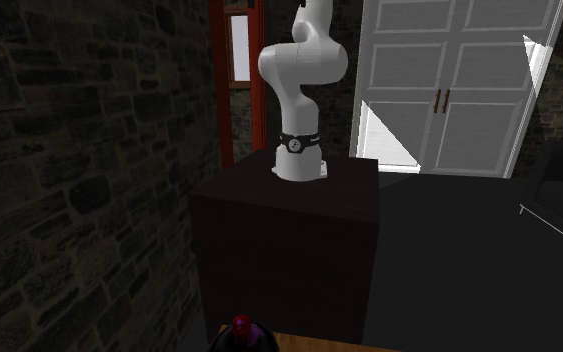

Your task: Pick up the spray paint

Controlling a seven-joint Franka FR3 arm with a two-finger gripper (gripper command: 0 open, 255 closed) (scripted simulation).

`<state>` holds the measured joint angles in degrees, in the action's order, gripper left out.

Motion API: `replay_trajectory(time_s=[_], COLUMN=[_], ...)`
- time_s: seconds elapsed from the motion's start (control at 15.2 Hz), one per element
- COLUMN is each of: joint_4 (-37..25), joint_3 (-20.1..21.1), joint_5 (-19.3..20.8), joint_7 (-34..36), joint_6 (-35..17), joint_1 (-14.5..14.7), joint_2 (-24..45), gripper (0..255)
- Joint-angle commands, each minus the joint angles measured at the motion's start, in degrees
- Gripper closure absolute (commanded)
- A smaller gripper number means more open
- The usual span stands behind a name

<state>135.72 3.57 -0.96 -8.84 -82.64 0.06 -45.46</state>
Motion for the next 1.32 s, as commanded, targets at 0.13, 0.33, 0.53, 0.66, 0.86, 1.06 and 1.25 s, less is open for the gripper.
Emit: replay_trajectory(time_s=[0.13, 0.33, 0.53, 0.66, 0.86, 1.06, 1.25], joint_4=[3.36, 7.63, 10.91, 12.50, 13.96, 14.26, 13.39], joint_3=[-2.31, -5.80, -9.35, -11.71, -15.34, -18.99, -22.68], joint_5=[0.65, 1.41, 1.83, 1.79, 1.07, -0.84, -4.47], joint_7=[-4.07, -10.20, -16.43, -20.73, -27.46, -34.83, -43.16], joint_6=[-4.60, -11.71, -19.03, -23.98, -31.36, -38.44, -44.82], joint_1=[0.48, 1.13, 1.90, 2.53, 3.92, 5.94, 8.76], joint_2=[0.10, 1.34, 3.95, 6.46, 11.31, 17.33, 24.26], gripper=[0, 0, 0, 0, 0, 0, 0])
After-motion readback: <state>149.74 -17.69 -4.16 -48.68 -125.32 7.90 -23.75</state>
